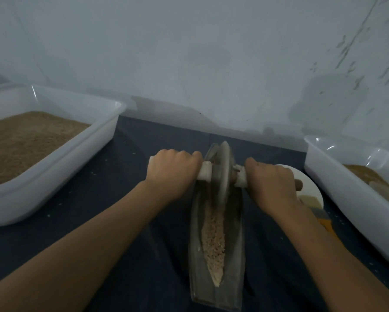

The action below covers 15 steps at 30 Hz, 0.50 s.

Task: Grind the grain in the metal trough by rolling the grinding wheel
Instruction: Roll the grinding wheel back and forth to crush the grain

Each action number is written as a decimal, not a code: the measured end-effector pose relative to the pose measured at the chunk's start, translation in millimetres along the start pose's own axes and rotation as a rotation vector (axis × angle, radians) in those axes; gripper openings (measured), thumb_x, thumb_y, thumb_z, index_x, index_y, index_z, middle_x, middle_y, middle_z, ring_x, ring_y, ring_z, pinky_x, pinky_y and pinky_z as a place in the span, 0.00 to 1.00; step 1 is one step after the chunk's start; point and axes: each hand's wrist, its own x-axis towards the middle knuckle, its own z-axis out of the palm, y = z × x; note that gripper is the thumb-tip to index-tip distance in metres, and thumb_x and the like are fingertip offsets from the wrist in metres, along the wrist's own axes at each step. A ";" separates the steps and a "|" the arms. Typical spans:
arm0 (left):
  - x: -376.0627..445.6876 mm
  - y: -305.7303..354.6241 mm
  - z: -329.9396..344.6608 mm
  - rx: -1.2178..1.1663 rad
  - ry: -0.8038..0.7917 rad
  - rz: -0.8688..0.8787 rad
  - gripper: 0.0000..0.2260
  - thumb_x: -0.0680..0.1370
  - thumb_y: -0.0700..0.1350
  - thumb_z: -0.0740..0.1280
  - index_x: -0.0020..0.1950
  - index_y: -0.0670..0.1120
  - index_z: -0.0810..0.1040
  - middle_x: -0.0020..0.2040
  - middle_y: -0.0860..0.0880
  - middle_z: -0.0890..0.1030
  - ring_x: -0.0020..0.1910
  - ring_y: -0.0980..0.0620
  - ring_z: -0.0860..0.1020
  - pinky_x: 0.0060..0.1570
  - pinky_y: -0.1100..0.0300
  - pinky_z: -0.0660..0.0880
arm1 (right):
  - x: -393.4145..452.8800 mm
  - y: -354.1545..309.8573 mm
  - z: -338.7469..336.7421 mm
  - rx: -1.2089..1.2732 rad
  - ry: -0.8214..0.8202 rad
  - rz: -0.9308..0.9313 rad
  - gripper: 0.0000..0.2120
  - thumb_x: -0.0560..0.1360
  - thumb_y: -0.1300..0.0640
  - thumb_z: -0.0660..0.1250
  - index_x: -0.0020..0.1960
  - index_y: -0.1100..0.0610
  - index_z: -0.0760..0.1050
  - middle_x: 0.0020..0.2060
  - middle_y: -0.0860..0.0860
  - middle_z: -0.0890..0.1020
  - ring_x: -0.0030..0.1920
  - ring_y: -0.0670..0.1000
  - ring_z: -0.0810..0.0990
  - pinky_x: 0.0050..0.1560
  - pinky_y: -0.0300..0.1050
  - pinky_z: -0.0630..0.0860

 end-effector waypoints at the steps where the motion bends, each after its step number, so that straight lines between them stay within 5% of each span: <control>1: 3.2 0.3 -0.3 0.001 0.003 0.000 0.17 0.71 0.45 0.68 0.42 0.48 0.58 0.30 0.51 0.67 0.25 0.48 0.65 0.27 0.57 0.53 | 3.7 0.0 -1.1 -0.015 -0.029 0.004 0.12 0.68 0.60 0.70 0.42 0.56 0.66 0.33 0.54 0.78 0.30 0.59 0.76 0.28 0.44 0.57; 3: 1.9 1.0 -3.3 -0.005 -0.002 0.013 0.17 0.71 0.44 0.68 0.43 0.48 0.58 0.35 0.50 0.75 0.29 0.45 0.72 0.28 0.55 0.56 | 0.1 1.0 -4.1 -0.045 -0.068 0.022 0.11 0.72 0.56 0.66 0.45 0.54 0.63 0.38 0.52 0.79 0.33 0.57 0.75 0.31 0.46 0.60; 6: -21.9 -0.8 -11.8 -0.043 0.021 0.060 0.20 0.69 0.45 0.71 0.43 0.49 0.57 0.32 0.51 0.70 0.25 0.50 0.59 0.26 0.57 0.50 | -29.3 -0.4 -15.8 -0.020 -0.098 -0.030 0.15 0.70 0.53 0.70 0.44 0.51 0.62 0.35 0.48 0.78 0.30 0.52 0.72 0.30 0.45 0.61; 10: -61.5 -0.6 -34.7 -0.093 0.036 0.175 0.25 0.53 0.41 0.78 0.38 0.48 0.63 0.25 0.52 0.63 0.23 0.52 0.55 0.25 0.62 0.47 | -68.9 -5.8 -37.3 0.075 -0.035 -0.109 0.29 0.49 0.61 0.80 0.36 0.52 0.60 0.22 0.48 0.71 0.18 0.52 0.69 0.21 0.38 0.57; 12: -63.4 -0.7 -38.6 -0.081 -0.002 0.165 0.24 0.52 0.40 0.78 0.37 0.48 0.64 0.25 0.52 0.63 0.22 0.52 0.56 0.25 0.63 0.46 | -69.5 -5.4 -39.6 0.053 -0.082 -0.092 0.27 0.51 0.60 0.80 0.35 0.52 0.61 0.22 0.48 0.70 0.18 0.52 0.69 0.21 0.40 0.59; 15: -48.6 1.5 -27.3 -0.040 -0.037 0.125 0.22 0.64 0.43 0.74 0.40 0.48 0.58 0.27 0.54 0.59 0.22 0.53 0.54 0.25 0.60 0.46 | -52.4 -5.5 -25.8 -0.060 -0.080 -0.058 0.21 0.62 0.55 0.76 0.39 0.51 0.62 0.27 0.47 0.74 0.24 0.52 0.73 0.24 0.42 0.60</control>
